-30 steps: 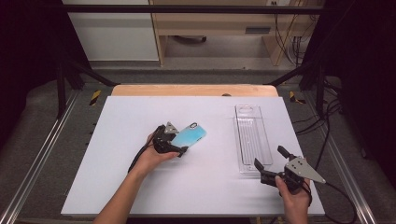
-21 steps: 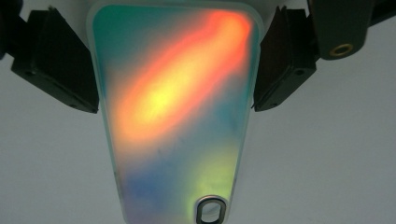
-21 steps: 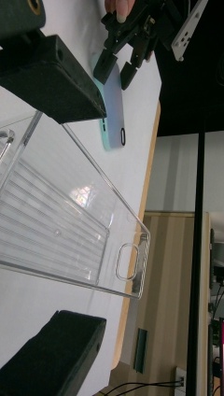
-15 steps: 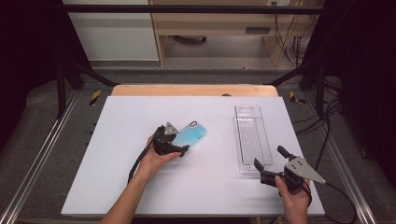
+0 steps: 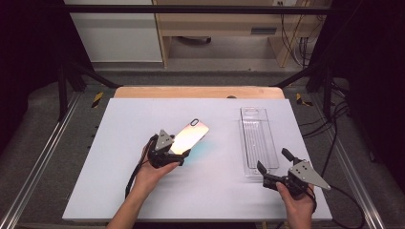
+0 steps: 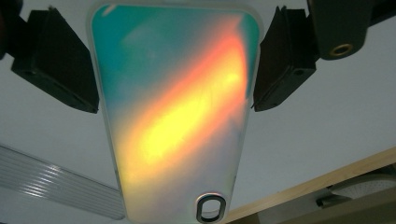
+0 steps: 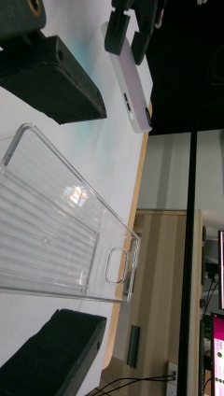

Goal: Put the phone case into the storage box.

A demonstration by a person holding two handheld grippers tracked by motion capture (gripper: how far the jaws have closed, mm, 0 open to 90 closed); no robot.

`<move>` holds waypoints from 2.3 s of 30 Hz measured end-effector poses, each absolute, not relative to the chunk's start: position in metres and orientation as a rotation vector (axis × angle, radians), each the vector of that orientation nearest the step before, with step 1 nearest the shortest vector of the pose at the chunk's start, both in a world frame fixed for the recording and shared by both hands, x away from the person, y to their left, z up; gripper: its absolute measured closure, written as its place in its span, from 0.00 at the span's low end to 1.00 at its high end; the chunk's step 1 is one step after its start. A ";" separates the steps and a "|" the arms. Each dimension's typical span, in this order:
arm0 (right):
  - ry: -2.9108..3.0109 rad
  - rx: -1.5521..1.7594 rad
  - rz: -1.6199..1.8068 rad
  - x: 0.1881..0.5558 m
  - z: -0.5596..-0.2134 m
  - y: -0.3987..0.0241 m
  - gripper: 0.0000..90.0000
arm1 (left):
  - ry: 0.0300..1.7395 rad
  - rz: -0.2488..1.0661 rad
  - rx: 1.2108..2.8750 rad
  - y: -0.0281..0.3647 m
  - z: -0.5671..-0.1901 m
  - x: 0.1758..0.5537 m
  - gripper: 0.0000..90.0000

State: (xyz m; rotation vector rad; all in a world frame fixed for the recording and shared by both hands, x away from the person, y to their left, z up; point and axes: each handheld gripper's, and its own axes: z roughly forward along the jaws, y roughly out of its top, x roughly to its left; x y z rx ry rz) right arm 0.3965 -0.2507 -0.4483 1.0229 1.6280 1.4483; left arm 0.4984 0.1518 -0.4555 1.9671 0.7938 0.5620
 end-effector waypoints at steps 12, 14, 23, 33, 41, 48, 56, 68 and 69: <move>1.550 1.062 1.403 0.392 -0.437 -0.235 0.06 | 0.728 0.593 1.907 0.161 -0.464 0.462 0.19; 1.574 1.054 1.403 0.392 -0.438 -0.231 0.06 | 0.728 0.609 1.899 0.164 -0.462 0.462 0.19; 1.643 1.018 1.384 0.391 -0.440 -0.223 0.06 | 0.783 0.633 1.826 0.186 -0.456 0.455 0.19; 1.653 1.020 1.390 0.391 -0.441 -0.224 0.06 | 0.784 0.665 1.806 0.190 -0.455 0.450 0.19; 1.650 1.037 1.401 0.392 -0.442 -0.229 0.06 | 0.778 0.678 1.797 0.190 -0.453 0.448 0.19; 1.649 1.044 1.404 0.392 -0.442 -0.231 0.05 | 0.768 0.676 1.794 0.188 -0.452 0.447 0.19; 1.668 1.043 1.415 0.392 -0.441 -0.227 0.06 | 0.753 0.680 1.790 0.186 -0.450 0.446 0.19; 1.710 1.021 1.431 0.394 -0.436 -0.219 0.07 | 0.747 0.681 1.803 0.182 -0.453 0.445 0.19; 1.714 1.019 1.442 0.394 -0.434 -0.216 0.07 | 0.748 0.681 1.800 0.182 -0.452 0.445 0.19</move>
